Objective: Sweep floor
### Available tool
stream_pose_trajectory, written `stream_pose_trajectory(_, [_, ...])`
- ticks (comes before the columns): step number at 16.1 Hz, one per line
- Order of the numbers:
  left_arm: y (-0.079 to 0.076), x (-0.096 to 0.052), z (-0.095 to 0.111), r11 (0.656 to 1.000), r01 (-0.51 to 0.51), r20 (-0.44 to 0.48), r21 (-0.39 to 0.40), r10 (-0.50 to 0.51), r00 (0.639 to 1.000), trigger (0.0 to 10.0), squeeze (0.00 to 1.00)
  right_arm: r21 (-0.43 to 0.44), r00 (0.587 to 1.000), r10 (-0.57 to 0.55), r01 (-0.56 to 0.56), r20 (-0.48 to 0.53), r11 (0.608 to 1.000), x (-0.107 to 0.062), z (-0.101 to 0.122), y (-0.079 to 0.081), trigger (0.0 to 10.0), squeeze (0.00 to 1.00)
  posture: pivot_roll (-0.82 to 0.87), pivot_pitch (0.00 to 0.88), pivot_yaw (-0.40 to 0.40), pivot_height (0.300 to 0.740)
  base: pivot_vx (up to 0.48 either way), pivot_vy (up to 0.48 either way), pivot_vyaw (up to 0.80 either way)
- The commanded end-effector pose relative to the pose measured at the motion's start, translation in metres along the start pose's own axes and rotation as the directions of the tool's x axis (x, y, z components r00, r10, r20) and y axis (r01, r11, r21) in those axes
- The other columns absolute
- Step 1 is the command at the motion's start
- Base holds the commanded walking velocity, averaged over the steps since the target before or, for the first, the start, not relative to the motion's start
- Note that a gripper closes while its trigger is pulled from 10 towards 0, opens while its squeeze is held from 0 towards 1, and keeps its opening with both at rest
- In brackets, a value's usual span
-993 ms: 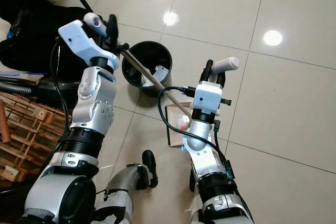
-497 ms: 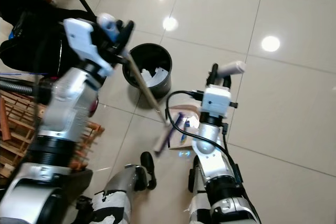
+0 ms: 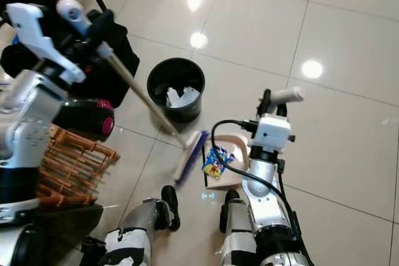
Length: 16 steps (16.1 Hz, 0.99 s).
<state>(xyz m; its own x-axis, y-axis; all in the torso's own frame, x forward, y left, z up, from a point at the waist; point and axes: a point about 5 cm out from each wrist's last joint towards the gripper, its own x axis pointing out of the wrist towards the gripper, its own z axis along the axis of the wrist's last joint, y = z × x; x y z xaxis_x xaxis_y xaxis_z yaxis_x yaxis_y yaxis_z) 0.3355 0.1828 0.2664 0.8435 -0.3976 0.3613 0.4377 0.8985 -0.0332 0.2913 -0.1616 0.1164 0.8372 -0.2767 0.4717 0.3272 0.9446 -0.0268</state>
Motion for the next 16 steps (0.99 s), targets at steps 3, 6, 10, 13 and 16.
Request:
stream_pose_trajectory(3, [0.017,-0.025,0.006,0.985,-0.011,-0.077,0.171,0.025,0.997,10.0,0.00,0.059,0.996,-0.064,0.067,-0.058,0.996,-0.009,-0.003,-0.017,10.0,0.00,0.07,0.272,0.095,0.740,0.000,0.000,0.00])
stream_pose_trajectory(6, [0.024,-0.041,0.003,0.974,0.011,-0.154,0.226,0.024,0.988,10.0,0.00,0.094,0.995,-0.085,0.090,-0.049,0.991,-0.011,0.002,-0.025,10.0,0.00,0.07,0.258,0.101,0.740,0.000,0.000,0.00])
stream_pose_trajectory(10, [0.035,-0.066,-0.022,0.958,-0.031,-0.246,0.285,0.105,0.964,10.0,0.00,0.145,0.991,-0.126,0.131,-0.043,0.981,-0.009,0.012,-0.039,10.0,0.00,0.06,0.231,0.095,0.740,0.000,0.000,0.00])
stream_pose_trajectory(13, [0.037,-0.076,-0.038,0.947,-0.060,-0.299,0.314,0.159,0.941,10.0,0.00,0.189,0.991,-0.130,0.135,-0.039,0.973,-0.011,0.019,-0.042,10.0,0.00,0.04,0.215,0.085,0.740,0.000,0.000,0.00])
stream_pose_trajectory(16, [0.048,-0.102,-0.069,0.918,-0.241,-0.314,0.314,0.340,0.887,10.0,0.00,0.319,0.984,-0.115,0.155,-0.139,0.935,-0.012,0.022,-0.039,10.0,0.00,0.01,0.182,0.080,0.740,0.000,0.000,0.00])
